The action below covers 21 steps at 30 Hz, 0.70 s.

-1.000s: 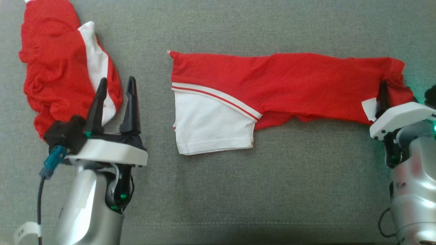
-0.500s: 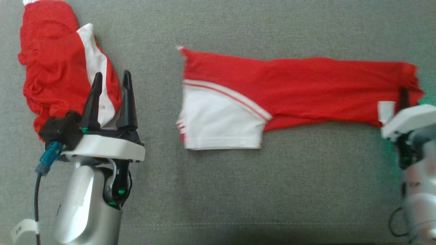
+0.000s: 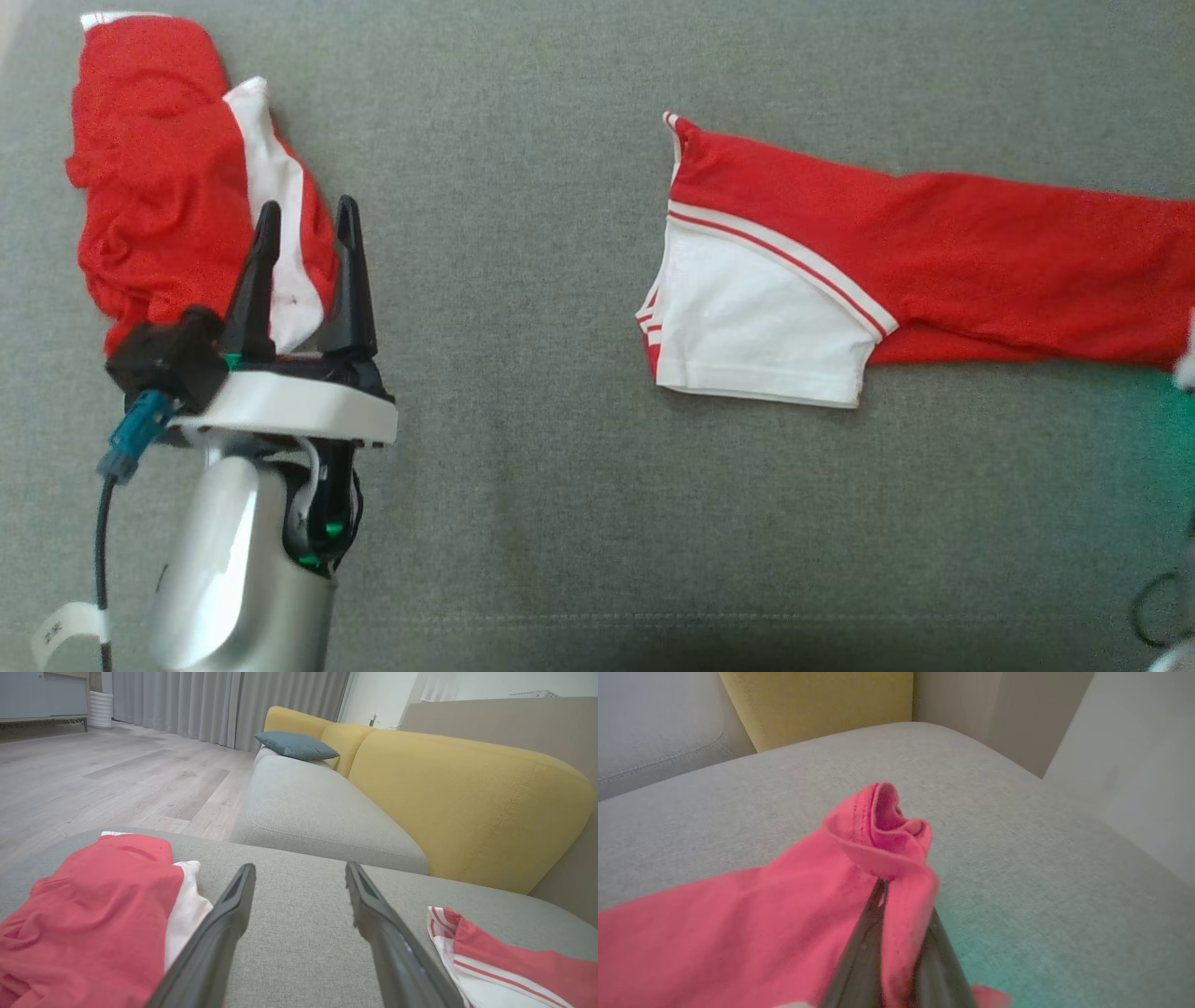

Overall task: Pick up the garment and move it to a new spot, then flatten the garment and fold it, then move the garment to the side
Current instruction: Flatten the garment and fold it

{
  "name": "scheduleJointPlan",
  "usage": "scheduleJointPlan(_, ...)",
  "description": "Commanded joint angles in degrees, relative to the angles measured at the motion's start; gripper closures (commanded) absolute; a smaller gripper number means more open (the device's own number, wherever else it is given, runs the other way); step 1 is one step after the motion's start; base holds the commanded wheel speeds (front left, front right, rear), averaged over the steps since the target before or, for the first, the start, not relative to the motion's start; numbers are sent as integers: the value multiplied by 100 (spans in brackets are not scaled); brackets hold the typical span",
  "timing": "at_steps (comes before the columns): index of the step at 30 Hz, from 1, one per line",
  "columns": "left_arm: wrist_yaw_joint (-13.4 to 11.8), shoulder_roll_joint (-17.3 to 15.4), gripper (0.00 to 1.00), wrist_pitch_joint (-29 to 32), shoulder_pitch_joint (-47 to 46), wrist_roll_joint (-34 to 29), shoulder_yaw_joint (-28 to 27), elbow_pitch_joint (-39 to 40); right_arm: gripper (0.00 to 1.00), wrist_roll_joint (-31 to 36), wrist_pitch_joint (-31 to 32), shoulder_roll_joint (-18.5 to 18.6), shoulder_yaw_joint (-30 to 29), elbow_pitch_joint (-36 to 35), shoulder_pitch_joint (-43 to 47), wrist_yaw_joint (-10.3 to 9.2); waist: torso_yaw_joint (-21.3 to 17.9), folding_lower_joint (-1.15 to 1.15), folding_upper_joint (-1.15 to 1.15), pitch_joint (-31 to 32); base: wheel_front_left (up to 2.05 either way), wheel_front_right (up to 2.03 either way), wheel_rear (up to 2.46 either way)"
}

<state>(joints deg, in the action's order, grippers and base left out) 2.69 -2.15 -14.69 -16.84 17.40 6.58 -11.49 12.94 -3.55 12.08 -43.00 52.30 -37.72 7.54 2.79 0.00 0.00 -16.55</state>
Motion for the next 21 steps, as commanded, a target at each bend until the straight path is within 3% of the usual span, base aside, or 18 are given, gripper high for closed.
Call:
scheduleJointPlan(1,-43,-73,0,-30,-60,39,-187,141,100,103,-65,-79,96,-197,-217,-5,-5,0,0,75,0,0,0)
scheduleJointPlan(6,-71,-73,0,-30,53,103,-183,116,100,114,-158,-509,336,-263,-381,-5,-37,0,0,325,0,0,0)
scheduleJointPlan(12,-106,-73,0,-30,242,182,-219,105,100,-418,-102,-857,1250,-366,-525,-5,-95,0,0,682,0,0,0)
scheduleJointPlan(15,-120,-73,0,-30,353,231,-214,73,100,-962,54,-911,1888,-472,-512,-5,-107,0,0,864,0,0,0)
scheduleJointPlan(20,-149,-73,0,-30,526,342,-213,19,100,-2785,374,-918,3475,-692,-361,-5,-95,0,0,1065,0,0,0)
scheduleJointPlan(21,-149,-73,0,-30,526,342,-213,19,100,-2785,374,-918,3475,-692,-361,-5,-95,0,0,1065,0,0,0)
